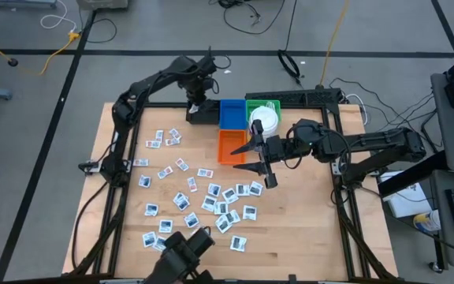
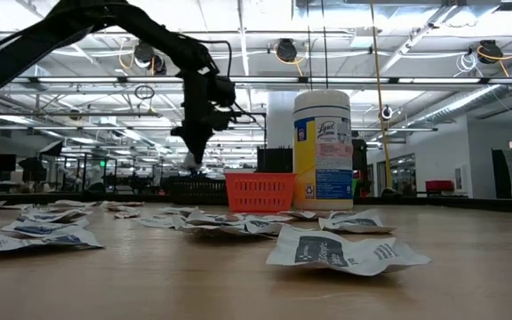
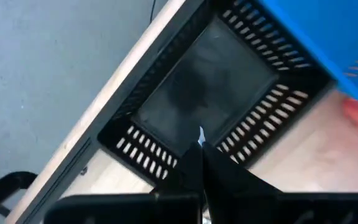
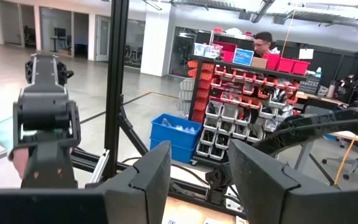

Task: Pick & Place First Aid Supplies
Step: Put the gray towelette pack into the black bin

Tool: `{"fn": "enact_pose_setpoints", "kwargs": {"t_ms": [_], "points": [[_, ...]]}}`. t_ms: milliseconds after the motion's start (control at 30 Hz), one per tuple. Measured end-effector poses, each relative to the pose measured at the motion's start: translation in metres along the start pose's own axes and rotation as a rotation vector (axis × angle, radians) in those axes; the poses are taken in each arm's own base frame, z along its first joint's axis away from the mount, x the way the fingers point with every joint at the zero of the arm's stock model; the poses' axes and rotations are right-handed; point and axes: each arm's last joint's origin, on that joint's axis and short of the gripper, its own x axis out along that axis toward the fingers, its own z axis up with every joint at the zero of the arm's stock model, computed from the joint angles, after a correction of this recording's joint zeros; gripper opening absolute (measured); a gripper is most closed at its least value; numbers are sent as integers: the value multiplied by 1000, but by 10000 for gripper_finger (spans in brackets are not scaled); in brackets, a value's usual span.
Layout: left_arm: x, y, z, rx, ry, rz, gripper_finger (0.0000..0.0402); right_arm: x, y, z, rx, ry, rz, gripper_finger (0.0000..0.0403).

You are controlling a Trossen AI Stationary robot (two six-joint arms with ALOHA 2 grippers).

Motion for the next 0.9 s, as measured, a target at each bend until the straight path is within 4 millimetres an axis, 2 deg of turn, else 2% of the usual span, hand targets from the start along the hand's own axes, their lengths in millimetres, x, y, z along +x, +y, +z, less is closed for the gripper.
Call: {"fn": "enact_pose_setpoints", "kwargs": {"t_ms": [233,467,567,733,900], "points": [[27,-4,9,20,14,7,0,0,0,0,1,3,9,155],[29,-4,11,24,1,7,24,0,1,0,8,2,27,155],[29,-3,10,8,10,-4,50,0,1,0,8,2,27,155],[28,-3,8,14,31,-19,120,0,1,-1,8,2,27,155],[10,-9,1,29,36,-70,171,0,1,-1,9,2,28,155]]}}
